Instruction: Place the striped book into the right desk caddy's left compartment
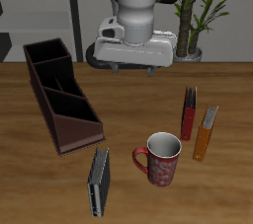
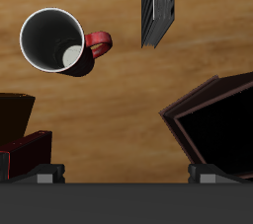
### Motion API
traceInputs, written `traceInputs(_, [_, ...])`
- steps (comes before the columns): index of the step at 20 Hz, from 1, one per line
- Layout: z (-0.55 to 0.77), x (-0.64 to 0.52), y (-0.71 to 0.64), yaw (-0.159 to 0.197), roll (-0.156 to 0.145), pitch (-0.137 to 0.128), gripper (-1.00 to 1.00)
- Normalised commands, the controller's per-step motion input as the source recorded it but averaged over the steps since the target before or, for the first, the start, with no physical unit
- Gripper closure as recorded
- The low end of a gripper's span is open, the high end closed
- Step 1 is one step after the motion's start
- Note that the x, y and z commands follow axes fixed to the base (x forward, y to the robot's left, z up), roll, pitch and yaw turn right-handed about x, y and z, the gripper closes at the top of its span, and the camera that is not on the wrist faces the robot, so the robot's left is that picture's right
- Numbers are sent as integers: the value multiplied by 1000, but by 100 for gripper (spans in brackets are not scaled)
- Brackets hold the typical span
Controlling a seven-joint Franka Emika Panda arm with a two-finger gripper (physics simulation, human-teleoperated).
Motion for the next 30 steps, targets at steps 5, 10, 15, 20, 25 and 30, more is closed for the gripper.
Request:
traceInputs(5, [-28, 351, -22, 58, 24, 6, -100])
traceInputs(10, [-59, 377, -261, 52, -6, 6, -100])
traceInputs(15, [-63, 351, -350, 27, -21, 19, -100])
traceInputs(20, [34, 181, -169, 3, -19, -30, -100])
traceInputs(25, [37, 211, -150, 5, -2, -24, -100])
traceInputs(30, [44, 305, -118, 37, 25, -18, -100])
